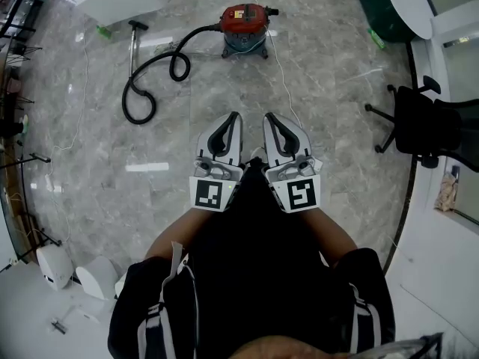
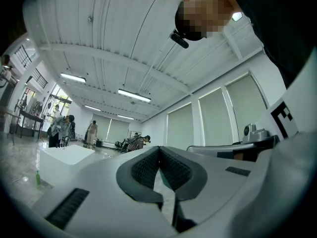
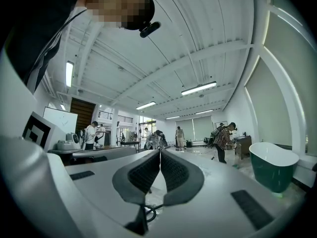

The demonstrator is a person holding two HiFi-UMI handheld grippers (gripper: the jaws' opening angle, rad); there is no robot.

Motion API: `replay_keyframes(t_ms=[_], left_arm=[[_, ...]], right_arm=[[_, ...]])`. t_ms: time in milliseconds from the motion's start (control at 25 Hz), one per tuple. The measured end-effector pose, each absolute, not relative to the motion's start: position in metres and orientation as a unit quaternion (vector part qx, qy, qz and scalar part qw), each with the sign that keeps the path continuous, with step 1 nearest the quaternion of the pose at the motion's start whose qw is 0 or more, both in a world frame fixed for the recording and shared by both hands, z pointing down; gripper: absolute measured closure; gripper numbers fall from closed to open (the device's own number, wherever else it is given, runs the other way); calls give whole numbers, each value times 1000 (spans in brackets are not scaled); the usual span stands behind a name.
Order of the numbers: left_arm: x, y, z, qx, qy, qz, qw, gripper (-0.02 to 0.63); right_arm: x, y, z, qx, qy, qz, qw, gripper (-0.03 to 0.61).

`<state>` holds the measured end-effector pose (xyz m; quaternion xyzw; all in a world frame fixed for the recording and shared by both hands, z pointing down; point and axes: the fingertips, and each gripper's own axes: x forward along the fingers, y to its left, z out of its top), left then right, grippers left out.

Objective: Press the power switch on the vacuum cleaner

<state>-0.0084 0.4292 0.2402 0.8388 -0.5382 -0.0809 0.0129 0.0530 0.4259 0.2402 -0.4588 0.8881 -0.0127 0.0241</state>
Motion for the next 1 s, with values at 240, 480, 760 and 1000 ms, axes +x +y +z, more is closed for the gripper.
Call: replay_keyframes(t_ms=[240,480,760,1000], left_arm=[[-1,430,237,837,-542,-75,-8,594],[3,428,244,832,-550,-72,-7,594],[14,418,239,829,-551,-93,-12,594],[16,408,231,827,-553,-96,-18,594]], right_arm=[[58,421,239,-454,890,-4,35,558],[67,417,245,-447,894,-4,29,558],[90,408,252,-464,886,-18,18,558],[105,400,244,-479,877,-9,30,558]])
